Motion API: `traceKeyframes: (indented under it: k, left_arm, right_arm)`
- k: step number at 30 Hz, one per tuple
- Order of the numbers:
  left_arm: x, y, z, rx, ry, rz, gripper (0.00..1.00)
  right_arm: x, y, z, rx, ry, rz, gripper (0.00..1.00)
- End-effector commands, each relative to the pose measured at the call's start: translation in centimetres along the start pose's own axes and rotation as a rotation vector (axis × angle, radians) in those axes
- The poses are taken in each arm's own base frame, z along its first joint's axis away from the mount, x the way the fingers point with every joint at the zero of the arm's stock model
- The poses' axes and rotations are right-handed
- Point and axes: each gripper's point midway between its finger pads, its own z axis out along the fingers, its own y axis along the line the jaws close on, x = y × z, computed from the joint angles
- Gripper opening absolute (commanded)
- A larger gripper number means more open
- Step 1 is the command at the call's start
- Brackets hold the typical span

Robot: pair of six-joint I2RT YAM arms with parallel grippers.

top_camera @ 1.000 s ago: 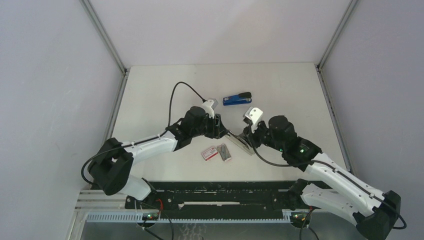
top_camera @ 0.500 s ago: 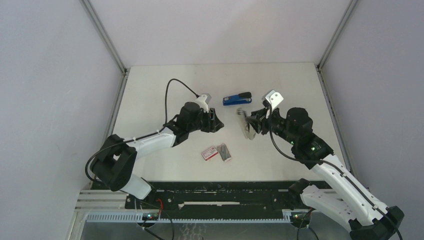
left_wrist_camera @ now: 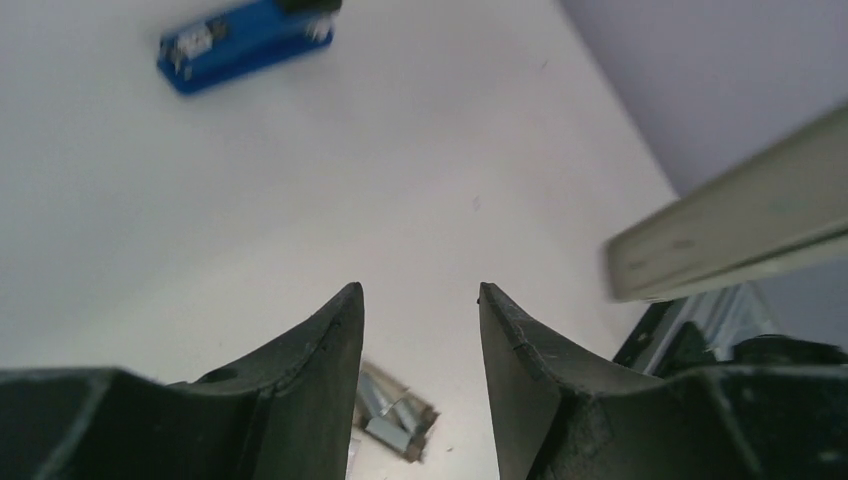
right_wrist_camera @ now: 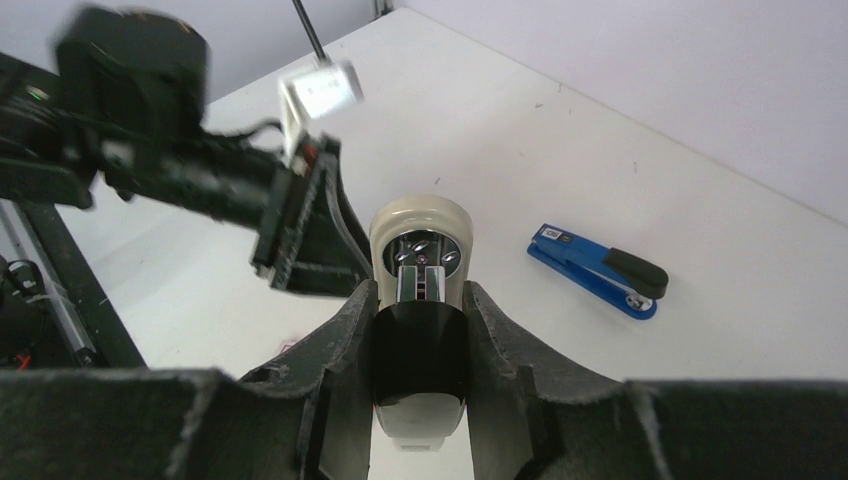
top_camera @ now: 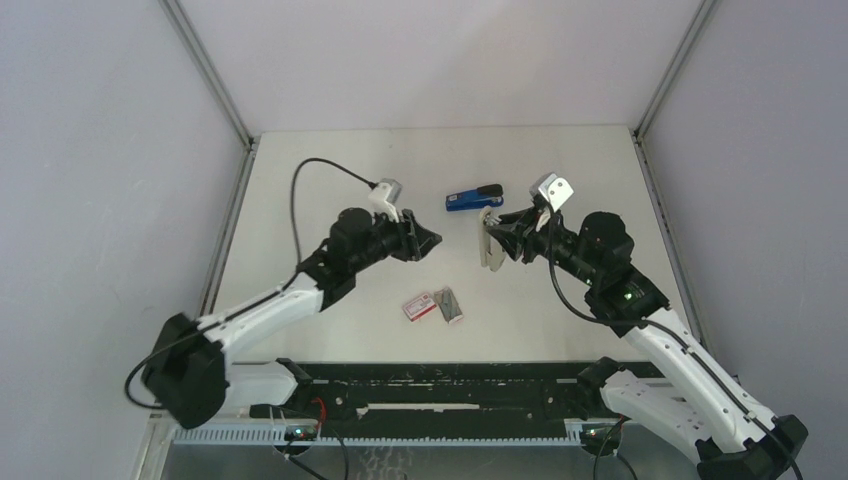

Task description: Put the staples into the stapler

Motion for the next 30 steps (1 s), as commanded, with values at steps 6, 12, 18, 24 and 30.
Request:
traceKeyframes:
  k: [6, 12, 18, 24, 30]
  left_arm:
    - [-7.7, -9.6, -4.9, 0.196, -0.183, 0.017, 0.56]
    - [-6.5, -11.5, -3.7, 0.248, -0.121, -0.002, 0.58]
    - [-5.6, -12.1, -2.6, 0.277, -0.073, -0.016, 0.58]
    - [-5.3, -12.5, -2.6, 0.301, -0.074, -0.043, 0.58]
    - [-6.1, -13.3, -3.3, 0.335, -0.107, -0.045, 0.58]
  right_arm:
    - [-0.1, 1.7, 0.8, -0.075, -0.028, -0.100, 0.00]
    - [0.8, 3.4, 1.2, -0.125, -0.007, -0.148, 0.00]
    - [1.3, 4.3, 1.3, -0.149, 0.008, -0.176, 0.00]
    - [1.6, 4.7, 1.5, -0.157, 0.018, -0.185, 0.00]
    - [1.8, 4.8, 1.6, -0.162, 0.022, -0.187, 0.00]
